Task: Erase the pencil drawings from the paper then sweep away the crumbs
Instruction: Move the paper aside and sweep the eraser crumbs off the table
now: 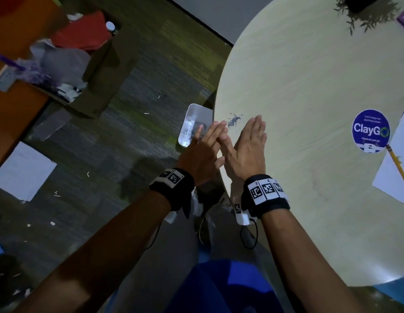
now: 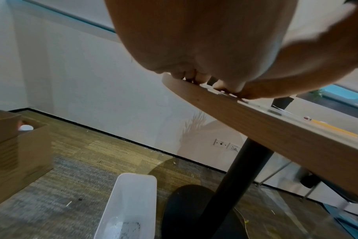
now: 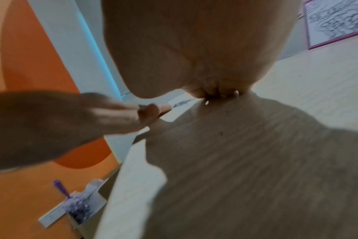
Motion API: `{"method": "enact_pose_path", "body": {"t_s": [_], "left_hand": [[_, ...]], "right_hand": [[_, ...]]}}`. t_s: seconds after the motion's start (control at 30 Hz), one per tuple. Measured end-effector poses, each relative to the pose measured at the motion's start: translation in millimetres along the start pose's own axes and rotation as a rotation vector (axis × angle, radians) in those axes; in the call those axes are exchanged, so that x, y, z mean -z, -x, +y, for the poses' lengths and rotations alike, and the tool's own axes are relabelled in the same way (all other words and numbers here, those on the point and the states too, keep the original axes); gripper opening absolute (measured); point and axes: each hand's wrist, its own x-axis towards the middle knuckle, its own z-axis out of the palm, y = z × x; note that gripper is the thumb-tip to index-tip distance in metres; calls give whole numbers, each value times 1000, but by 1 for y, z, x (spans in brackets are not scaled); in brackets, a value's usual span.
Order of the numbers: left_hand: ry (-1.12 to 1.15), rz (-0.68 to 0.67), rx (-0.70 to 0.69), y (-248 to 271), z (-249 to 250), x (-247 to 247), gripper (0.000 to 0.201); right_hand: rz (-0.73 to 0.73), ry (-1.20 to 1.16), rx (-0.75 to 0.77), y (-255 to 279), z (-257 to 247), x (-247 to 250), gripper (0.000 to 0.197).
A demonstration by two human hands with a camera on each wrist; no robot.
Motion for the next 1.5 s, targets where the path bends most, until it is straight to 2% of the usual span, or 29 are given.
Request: {"method": "enact_pose_path", "body": {"t_s": [0.17, 0.3, 0.4, 0.5, 0.57, 0.63, 0.8, 0.93, 1.0, 1.1, 1.17, 1.27, 1.5], "left_hand": [[29, 38, 15, -19, -4, 6, 79], [215, 83, 102, -14, -16, 9, 75], [229, 116, 117, 0, -27, 1, 71], [252, 151, 236, 9, -40, -3, 64], [303, 159, 295, 15, -47, -4, 66], [333, 150, 314, 22, -49, -6, 67], [353, 111, 228, 37, -44, -22, 61], [378, 83, 264, 45, -42, -28, 61], [372, 92, 271, 49, -41, -29, 61], [377, 120, 287, 52, -43, -29, 59], [386, 127, 284, 52, -43, -29, 60], [398, 94, 286, 51, -39, -32, 62], [406, 77, 243, 48, -29, -43, 63]], "right_hand": [[-62, 22, 159, -10, 2, -4, 105], [23, 21, 65, -2, 12, 7, 110], [-12, 95, 1, 12, 10, 2, 116], [-59, 143, 2, 23, -6, -16, 119], [-47, 101, 8, 23, -19, -25, 130], [-16, 67, 3, 18, -30, -32, 131], [29, 90, 47, -6, -49, -36, 120], [53, 61, 142, -15, -46, -30, 116], [71, 31, 109, -6, -38, -22, 116], [30, 61, -26, 12, -22, -21, 115], [2, 95, -34, 14, -18, -24, 119], [-30, 66, 28, 0, -29, -26, 123], [-2, 125, 183, -28, -54, -28, 112]]}}
